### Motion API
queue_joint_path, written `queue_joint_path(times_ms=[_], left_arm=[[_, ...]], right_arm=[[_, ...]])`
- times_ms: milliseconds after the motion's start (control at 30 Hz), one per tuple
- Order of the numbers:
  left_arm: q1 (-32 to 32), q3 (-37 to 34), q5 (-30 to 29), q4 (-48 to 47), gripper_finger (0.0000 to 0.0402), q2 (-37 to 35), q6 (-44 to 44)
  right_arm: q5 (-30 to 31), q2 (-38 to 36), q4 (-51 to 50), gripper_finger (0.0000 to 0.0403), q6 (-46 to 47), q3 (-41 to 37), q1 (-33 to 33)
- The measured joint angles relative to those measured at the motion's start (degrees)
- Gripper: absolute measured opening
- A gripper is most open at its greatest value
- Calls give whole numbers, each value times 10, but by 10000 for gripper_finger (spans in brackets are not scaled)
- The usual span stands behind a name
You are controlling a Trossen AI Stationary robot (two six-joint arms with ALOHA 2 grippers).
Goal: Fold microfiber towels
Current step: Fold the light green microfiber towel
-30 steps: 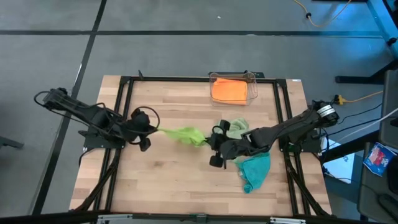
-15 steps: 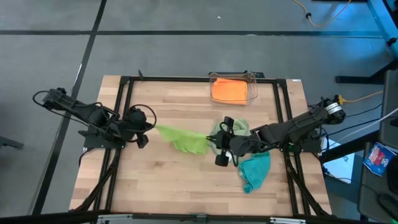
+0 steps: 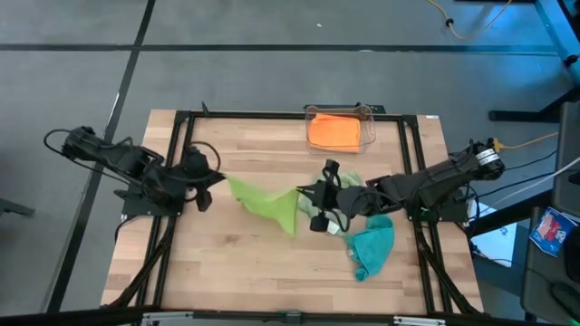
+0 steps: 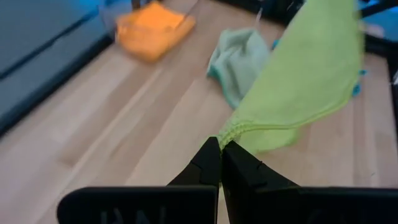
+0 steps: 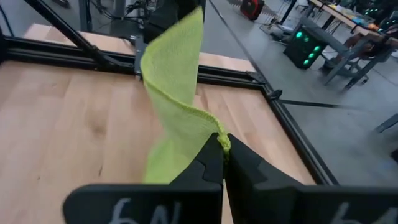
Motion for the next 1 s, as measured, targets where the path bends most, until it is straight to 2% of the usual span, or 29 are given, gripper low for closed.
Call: queue_joint_path(times_ms=[200,400,633,700,800,1000], left_arm=[[0,81,-13,-68,0,19,18],[0,101,-19,-138,0,38,-16],[0,105,-48,-193,0,42,-18],[0,120,-59,-228,0,42,-31],[0,146,-86,-259,0,42,-50],[0,177,-108,-260,0,42,-27]], right_arm=[[-1,0,23,4,-40,0,-25],[5,0,33,4,-71,0,-41],[113,-13,32,4,-144,0,-46],[128,-20,32,4,-157,0,-51],[115,-27,37,4,-168,0,-63],[65,-28,43,4,-172,0,-104]])
